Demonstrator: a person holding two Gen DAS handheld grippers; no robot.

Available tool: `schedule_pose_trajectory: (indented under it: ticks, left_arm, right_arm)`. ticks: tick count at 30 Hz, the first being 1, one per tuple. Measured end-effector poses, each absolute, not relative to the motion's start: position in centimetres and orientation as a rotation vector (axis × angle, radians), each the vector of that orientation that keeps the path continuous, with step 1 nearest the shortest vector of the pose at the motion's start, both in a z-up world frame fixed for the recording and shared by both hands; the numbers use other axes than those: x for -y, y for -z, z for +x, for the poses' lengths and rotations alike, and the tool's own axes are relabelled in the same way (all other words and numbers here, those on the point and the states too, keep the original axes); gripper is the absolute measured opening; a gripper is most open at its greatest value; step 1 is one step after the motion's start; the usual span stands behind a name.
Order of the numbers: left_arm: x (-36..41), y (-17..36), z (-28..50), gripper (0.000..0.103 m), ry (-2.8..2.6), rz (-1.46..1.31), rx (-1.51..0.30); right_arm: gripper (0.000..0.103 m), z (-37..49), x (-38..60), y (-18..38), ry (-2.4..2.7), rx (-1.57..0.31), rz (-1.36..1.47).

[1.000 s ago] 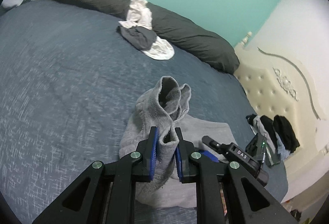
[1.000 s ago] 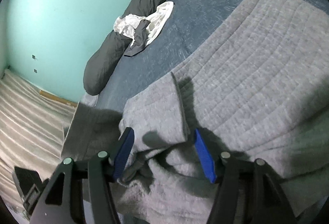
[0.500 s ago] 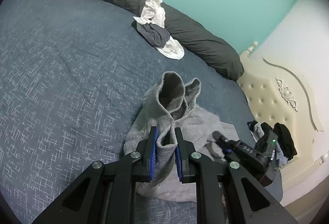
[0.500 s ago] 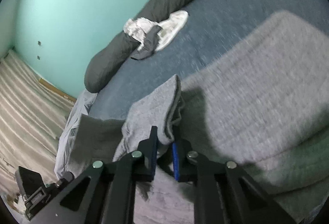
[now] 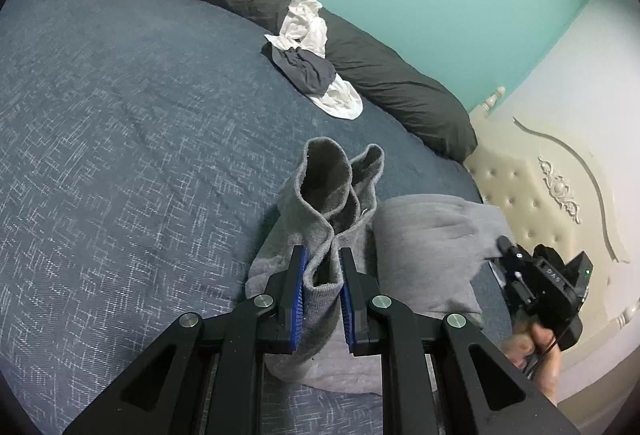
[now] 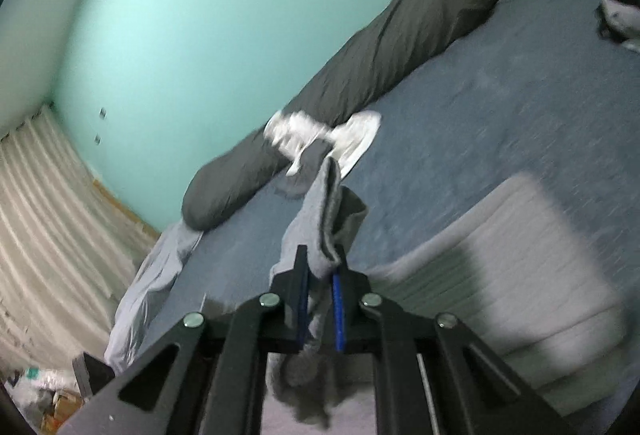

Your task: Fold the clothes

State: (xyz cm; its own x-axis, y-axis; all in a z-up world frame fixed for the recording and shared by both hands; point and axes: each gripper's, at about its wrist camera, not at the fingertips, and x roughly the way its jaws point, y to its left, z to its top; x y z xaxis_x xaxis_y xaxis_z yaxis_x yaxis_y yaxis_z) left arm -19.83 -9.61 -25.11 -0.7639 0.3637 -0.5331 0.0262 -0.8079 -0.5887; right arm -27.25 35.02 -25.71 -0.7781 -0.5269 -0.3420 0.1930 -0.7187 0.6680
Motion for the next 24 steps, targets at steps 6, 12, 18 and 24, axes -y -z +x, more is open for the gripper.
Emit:
schedule_pose_trajectory:
  ticks: [6,12,18,24]
  left_arm:
    - [8.5,25.0,-20.1,0.016,-2.641,-0.981,0.855]
    - [6.8,24.8,-20.4,0.016,-2.641,-0.988,0.808]
    - [5.8,24.3,-20.7,0.017,-2.635,-0.979,0.775]
    - [4.8,23.4,-20.9,0.016,-2.635,-0.955,0.736]
  right_arm:
    - [0.009,-27.4,-40.7,27.1,2.599,0.917,0.803]
    - [0.009,-28.1,-43.8,30.9,2.645,0.951,0.974]
    - [0.009,-27.6,-43.7,31.6,2.662,0.935,1.024]
    - [0.018,-26.7,-45.2,32.1,2.641,1.041,1.025]
